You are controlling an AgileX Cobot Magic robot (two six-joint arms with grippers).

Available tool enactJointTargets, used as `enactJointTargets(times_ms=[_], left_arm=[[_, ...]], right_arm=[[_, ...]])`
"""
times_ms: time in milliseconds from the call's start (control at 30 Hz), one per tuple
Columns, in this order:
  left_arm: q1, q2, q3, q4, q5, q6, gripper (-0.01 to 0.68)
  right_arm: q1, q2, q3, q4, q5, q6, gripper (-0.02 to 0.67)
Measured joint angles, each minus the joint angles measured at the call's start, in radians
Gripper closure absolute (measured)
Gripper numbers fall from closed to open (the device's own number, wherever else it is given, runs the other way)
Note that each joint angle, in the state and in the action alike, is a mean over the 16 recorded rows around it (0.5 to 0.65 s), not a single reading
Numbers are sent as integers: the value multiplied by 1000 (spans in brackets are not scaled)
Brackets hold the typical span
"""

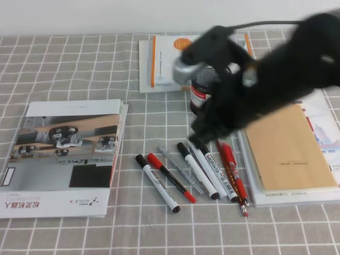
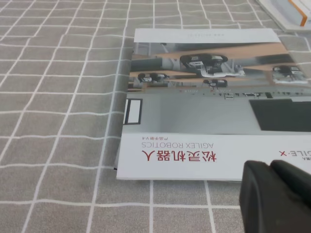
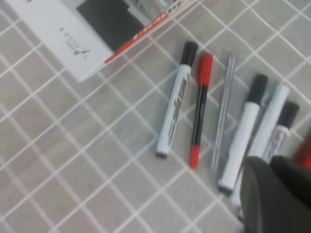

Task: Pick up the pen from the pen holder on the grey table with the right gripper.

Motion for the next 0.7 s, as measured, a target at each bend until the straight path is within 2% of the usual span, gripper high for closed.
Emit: enactJointTargets(times_ms=[400, 700], left_arm=[[0, 0, 0, 0, 0, 0, 678], [0, 0, 0, 0, 0, 0, 678]], right_arm=[[1, -459, 356, -11, -12, 37, 661], [1, -650, 513, -17, 35, 46, 661]])
